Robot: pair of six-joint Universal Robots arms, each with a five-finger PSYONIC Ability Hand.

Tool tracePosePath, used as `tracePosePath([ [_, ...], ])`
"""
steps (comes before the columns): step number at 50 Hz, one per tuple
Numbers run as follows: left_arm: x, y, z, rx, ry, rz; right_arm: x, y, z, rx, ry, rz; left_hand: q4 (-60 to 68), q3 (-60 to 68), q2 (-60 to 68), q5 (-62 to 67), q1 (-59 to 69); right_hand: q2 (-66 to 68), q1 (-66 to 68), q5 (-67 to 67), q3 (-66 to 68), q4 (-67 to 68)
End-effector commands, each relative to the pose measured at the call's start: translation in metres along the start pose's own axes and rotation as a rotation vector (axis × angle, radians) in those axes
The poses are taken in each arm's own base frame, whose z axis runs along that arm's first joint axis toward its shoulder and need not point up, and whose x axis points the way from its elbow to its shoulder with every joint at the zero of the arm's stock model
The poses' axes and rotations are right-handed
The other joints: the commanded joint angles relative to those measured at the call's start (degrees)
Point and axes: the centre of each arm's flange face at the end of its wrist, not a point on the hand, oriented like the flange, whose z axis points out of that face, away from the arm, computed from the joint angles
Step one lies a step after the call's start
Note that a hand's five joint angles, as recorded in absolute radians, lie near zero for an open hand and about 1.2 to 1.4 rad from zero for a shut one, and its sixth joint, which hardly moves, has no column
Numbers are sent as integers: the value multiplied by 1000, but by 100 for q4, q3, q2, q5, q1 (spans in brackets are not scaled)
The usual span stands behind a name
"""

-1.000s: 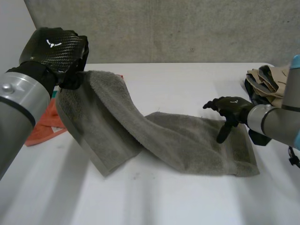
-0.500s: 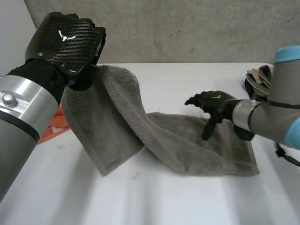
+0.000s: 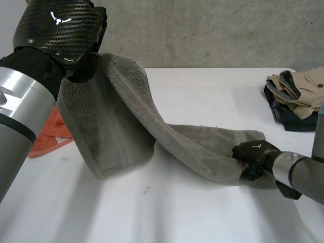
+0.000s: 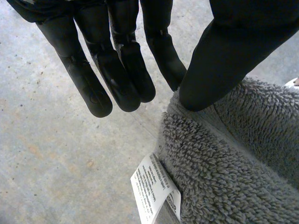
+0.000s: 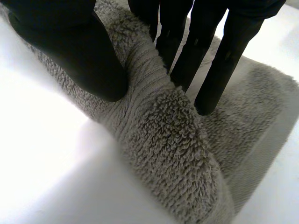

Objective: Fold the laundry.

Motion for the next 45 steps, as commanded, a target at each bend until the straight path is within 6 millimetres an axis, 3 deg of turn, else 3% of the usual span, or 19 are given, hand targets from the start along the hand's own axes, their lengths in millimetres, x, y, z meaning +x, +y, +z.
tracePosePath([
  [1, 1, 5, -1, -23, 2, 12, 16, -48, -33, 183, 122, -89, 1125, 1144, 1130, 1523, 1325, 1266, 1615, 1444, 1285, 1277],
  [5, -2, 11, -3, -65, 8, 25, 22, -82, -80, 264, 205, -256, 1125, 1144, 1130, 1523, 1325, 1266, 1615, 1444, 1285, 1277],
  [11, -14, 28, -13, -212, 25, 96, 36, -88, -127, 99, 238, -462, 1125, 1144, 1130, 1523, 1325, 1266, 1615, 1444, 1285, 1277],
  [15, -16, 49, -15, -317, 43, 107, 40, -90, -138, 53, 248, -549, 1125, 1144, 1130, 1523, 1325, 1266, 1615, 1444, 1285, 1277],
  [19, 4, 87, -8, -434, 117, 107, 43, -86, -126, 31, 224, -558, 1125, 1144, 1130, 1523, 1325, 1266, 1615, 1444, 1285, 1277],
  [22, 16, 124, 6, -526, 157, 106, 47, -76, -90, -12, 162, -547, 1125, 1144, 1130, 1523, 1325, 1266, 1615, 1444, 1285, 1277],
  [23, 22, 138, 19, -536, 162, 108, 50, -78, -69, 2, 156, -562, 1125, 1144, 1130, 1523, 1325, 1266, 1615, 1444, 1285, 1277],
  [26, 28, 156, 45, -520, 149, 115, 53, -88, -45, 37, 192, -578, 1125, 1144, 1130, 1523, 1325, 1266, 1615, 1444, 1285, 1277],
  [27, 28, 161, 66, -478, 122, 128, 57, -100, -34, 77, 248, -574, 1125, 1144, 1130, 1523, 1325, 1266, 1615, 1444, 1285, 1277],
  [29, 25, 160, 89, -408, 83, 151, 66, -127, -20, 192, 374, -574, 1125, 1144, 1130, 1523, 1325, 1266, 1615, 1444, 1285, 1277],
  [30, 16, 151, 115, -302, 17, 176, 70, -136, -16, 242, 421, -573, 1125, 1144, 1130, 1523, 1325, 1266, 1615, 1444, 1285, 1277],
  [32, 7, 139, 136, -203, -58, 203, 77, -156, -11, 349, 503, -571, 1125, 1144, 1130, 1523, 1325, 1266, 1615, 1444, 1285, 1277],
  [33, -5, 121, 155, -93, -158, 228, 83, -179, -11, 490, 598, -575, 1125, 1144, 1130, 1523, 1325, 1266, 1615, 1444, 1285, 1277],
  [36, -30, 87, 177, 110, -357, 259, 95, -211, -18, 730, 747, -568, 1125, 1144, 1130, 1523, 1325, 1266, 1615, 1444, 1285, 1277],
  [41, -44, 55, 182, 307, -504, 255, 99, -230, -35, 933, 863, -525, 1125, 1144, 1130, 1523, 1325, 1266, 1615, 1444, 1285, 1277],
  [45, -29, 77, 172, 231, -444, 260, 94, -219, -35, 894, 838, -512, 1125, 1144, 1130, 1523, 1325, 1266, 1615, 1444, 1285, 1277],
])
